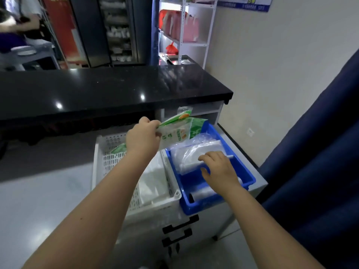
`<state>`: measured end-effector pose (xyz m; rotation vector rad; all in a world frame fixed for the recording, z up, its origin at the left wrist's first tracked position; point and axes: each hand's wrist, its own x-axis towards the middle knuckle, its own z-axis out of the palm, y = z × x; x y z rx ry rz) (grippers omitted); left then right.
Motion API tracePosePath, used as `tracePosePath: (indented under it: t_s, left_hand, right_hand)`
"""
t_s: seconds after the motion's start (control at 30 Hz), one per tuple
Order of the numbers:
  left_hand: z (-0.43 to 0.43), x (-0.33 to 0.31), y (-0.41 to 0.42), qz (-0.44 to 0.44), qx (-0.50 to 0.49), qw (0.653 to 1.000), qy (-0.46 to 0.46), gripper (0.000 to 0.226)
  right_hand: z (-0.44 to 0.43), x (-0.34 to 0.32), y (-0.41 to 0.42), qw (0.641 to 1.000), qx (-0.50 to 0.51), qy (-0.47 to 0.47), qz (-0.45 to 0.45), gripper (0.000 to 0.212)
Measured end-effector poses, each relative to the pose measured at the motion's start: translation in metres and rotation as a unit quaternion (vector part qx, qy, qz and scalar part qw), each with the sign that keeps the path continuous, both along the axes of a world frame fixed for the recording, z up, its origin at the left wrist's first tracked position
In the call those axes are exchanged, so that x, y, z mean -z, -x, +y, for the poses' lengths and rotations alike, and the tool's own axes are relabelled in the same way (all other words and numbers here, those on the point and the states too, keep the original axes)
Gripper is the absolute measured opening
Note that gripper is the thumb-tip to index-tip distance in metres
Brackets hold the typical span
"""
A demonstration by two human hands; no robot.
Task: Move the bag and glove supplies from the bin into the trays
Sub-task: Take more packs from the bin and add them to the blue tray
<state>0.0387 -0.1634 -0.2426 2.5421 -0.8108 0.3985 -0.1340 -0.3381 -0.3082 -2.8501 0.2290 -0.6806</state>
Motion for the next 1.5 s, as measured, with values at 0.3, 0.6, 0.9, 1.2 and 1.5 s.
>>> tracePosePath:
  t_s: [0.3, 0.6, 0.9, 1.2, 1.5]
  left_hand:
    - [-0.101, 0.004, -0.061, 0.014, 0.070, 0.997, -0.022, 0.033]
    - [-0.158, 0.016, -0.084, -0.056, 0.024, 0.998, 0.009, 0.033]
    - [-0.179, 0.022, -0.087, -0.039, -0.072, 0.996, 0.023, 0.036]
    - [-0.165, 0.030, -0.085, -0.036, -0.102, 0.994, 0.030, 0.038]
    - [-0.153, 0.028, -0.084, -0.016, -0.106, 0.993, 0.057, 0.035]
  right_hand:
    - [-0.076, 0.003, -0.070, 0.998, 0.008, 0.011, 0.055, 0.034]
    - [-0.160, 0.032, -0.131, 0.990, -0.116, 0.002, 0.074, 0.029]
    - [-0.199, 0.055, -0.200, 0.958, -0.233, -0.005, 0.168, 0.033]
    - [-0.186, 0.083, -0.230, 0.941, -0.198, 0.010, 0.273, 0.052]
    - [-0.175, 0.089, -0.252, 0.880, -0.207, 0.041, 0.426, 0.055]
